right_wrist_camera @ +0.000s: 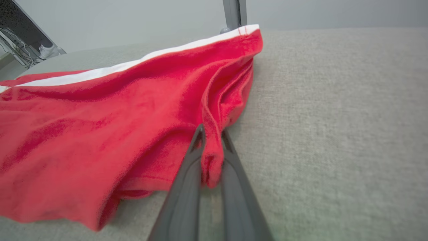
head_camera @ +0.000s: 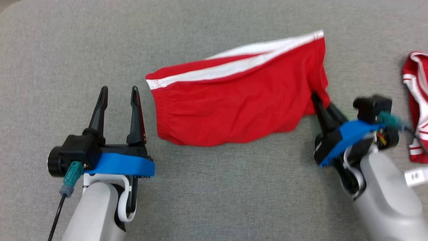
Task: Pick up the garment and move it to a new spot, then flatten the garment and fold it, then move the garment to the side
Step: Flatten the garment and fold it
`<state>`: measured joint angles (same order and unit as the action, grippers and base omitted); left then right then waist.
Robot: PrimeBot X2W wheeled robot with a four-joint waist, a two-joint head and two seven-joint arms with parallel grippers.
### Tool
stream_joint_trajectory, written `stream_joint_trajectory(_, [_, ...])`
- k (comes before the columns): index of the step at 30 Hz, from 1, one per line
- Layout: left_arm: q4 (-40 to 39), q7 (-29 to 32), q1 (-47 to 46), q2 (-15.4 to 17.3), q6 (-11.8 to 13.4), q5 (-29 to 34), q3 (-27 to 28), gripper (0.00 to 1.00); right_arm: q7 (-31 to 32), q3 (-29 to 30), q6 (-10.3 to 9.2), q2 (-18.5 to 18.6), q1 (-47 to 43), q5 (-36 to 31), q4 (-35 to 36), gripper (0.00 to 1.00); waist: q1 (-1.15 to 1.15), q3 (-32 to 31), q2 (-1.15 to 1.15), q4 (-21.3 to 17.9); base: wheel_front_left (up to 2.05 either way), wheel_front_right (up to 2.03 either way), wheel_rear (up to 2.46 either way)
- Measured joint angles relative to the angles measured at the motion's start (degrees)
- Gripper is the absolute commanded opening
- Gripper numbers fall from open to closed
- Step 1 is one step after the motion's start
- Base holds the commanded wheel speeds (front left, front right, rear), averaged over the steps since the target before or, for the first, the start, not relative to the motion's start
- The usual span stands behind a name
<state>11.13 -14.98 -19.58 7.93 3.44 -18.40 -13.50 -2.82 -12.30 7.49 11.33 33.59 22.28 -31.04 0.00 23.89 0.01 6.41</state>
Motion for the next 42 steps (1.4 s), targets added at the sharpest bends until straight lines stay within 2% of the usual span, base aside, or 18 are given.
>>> stream_joint_trajectory(4, [0.33,0.00,1.80,0.41,-0.02,-0.01,0.23,1.00,-2.00,1.36,0.00,-0.80,-7.14,1.14,2.71,0.00,-0.01,-2.85,-0.01,-1.36,0.00,0.00,0.00])
stream_joint_trajectory(10, [0.11,0.24,4.37,0.98,0.25,-0.16,0.15,1.00,-1.86,4.95,0.00,-1.56,-14.96,1.37,6.22,0.00,-0.01,-6.23,-0.01,-3.25,0.00,0.00,0.00])
stream_joint_trajectory(22, [-0.90,1.10,5.41,1.32,0.60,-0.29,-0.58,1.00,1.79,7.62,0.00,-1.59,-17.47,0.23,10.66,0.00,0.00,-7.18,-0.01,-3.10,0.00,0.00,0.00])
stream_joint_trajectory(27, [-1.00,1.26,5.42,1.36,0.90,-0.30,-0.89,1.00,3.41,1.81,0.00,-3.20,-14.46,0.29,19.33,0.00,0.00,-7.30,-0.01,-2.62,0.00,0.00,0.00])
stream_joint_trajectory(31, [-0.76,1.27,5.03,1.05,0.75,-0.44,-1.65,1.00,6.20,-4.92,-0.01,-4.54,-10.35,-0.23,21.89,0.00,0.00,-7.16,-0.01,-1.79,0.00,0.00,0.00])
stream_joint_trajectory(36, [-0.48,1.19,3.76,0.59,0.57,-0.51,-2.02,1.00,7.08,-14.62,0.00,-6.92,-5.19,1.33,19.26,0.00,0.00,-6.50,-0.01,-0.04,0.00,0.00,0.00])
stream_joint_trajectory(42, [0.22,0.75,3.48,-0.05,0.55,-0.78,-2.33,1.00,6.67,-23.06,-0.01,-8.21,-3.78,4.85,10.43,0.00,0.00,-5.62,-0.01,1.99,0.00,0.00,0.00])
